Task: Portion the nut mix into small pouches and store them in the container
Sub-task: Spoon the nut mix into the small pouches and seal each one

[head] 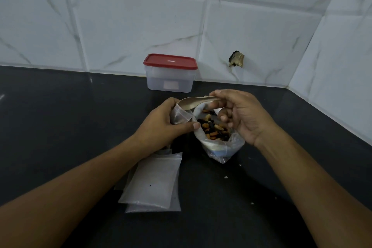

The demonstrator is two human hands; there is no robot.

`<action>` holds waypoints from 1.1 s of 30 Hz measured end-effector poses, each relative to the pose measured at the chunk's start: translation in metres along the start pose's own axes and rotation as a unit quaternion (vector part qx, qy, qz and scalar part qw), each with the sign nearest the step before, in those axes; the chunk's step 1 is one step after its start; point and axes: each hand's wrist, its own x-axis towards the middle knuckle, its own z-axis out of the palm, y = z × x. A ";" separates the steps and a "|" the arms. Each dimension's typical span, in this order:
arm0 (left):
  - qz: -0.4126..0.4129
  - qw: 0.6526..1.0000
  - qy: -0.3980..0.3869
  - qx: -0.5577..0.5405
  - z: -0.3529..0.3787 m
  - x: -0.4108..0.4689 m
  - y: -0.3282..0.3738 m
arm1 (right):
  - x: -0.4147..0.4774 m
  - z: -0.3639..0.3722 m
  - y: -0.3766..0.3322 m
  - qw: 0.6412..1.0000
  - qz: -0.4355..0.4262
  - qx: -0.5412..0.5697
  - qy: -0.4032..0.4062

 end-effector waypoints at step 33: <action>-0.032 0.999 0.025 -0.006 -0.002 0.000 0.006 | 0.015 -0.043 0.012 0.803 -0.209 -0.510 0.227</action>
